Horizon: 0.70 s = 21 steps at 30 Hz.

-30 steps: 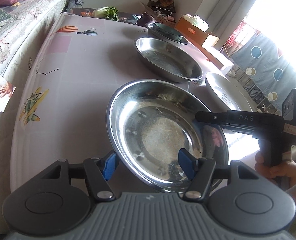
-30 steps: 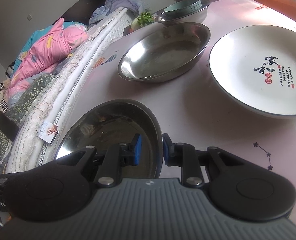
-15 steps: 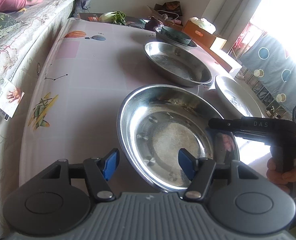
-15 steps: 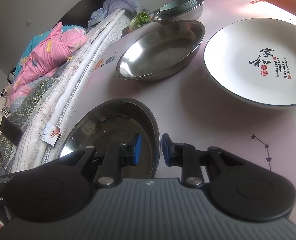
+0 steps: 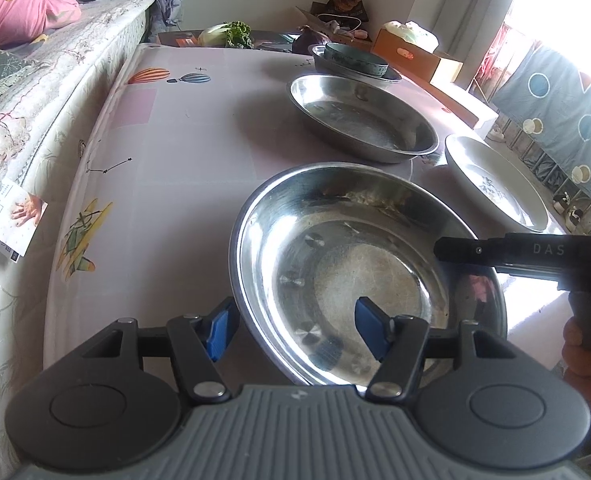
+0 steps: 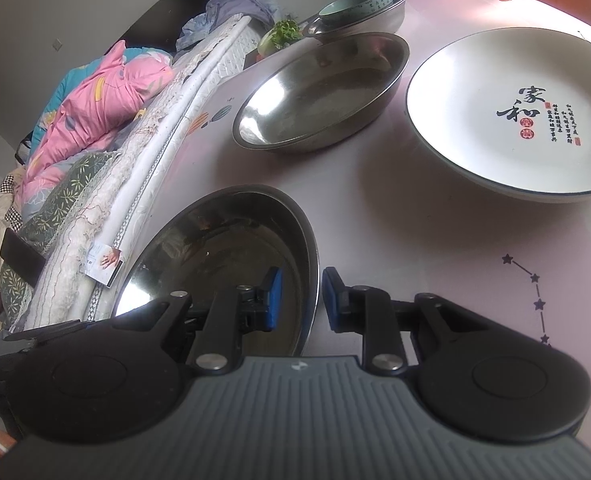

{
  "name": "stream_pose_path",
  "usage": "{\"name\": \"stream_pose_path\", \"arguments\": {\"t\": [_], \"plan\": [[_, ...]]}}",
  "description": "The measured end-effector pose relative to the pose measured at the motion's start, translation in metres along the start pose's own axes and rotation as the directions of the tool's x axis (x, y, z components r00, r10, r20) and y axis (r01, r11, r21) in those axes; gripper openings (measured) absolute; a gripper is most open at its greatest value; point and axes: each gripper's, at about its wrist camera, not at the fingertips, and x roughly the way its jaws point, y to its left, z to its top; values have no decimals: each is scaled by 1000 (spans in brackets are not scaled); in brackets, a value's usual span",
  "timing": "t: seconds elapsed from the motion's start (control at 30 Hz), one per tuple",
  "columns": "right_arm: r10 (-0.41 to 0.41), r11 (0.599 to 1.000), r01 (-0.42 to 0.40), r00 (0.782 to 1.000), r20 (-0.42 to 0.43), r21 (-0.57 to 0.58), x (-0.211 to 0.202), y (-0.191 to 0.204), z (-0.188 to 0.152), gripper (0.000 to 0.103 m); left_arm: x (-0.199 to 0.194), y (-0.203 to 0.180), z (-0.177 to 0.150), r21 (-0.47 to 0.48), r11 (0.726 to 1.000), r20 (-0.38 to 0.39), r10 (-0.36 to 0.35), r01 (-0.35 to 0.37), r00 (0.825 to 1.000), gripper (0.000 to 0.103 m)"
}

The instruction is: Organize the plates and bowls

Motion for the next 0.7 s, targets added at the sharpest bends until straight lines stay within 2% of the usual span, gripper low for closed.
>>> {"name": "stream_pose_path", "arguments": {"t": [0.7], "plan": [[6, 1000, -6, 1000, 2, -8, 2, 3, -1, 20, 2, -5, 2, 19, 999, 1, 30, -30, 1000, 55]]}}
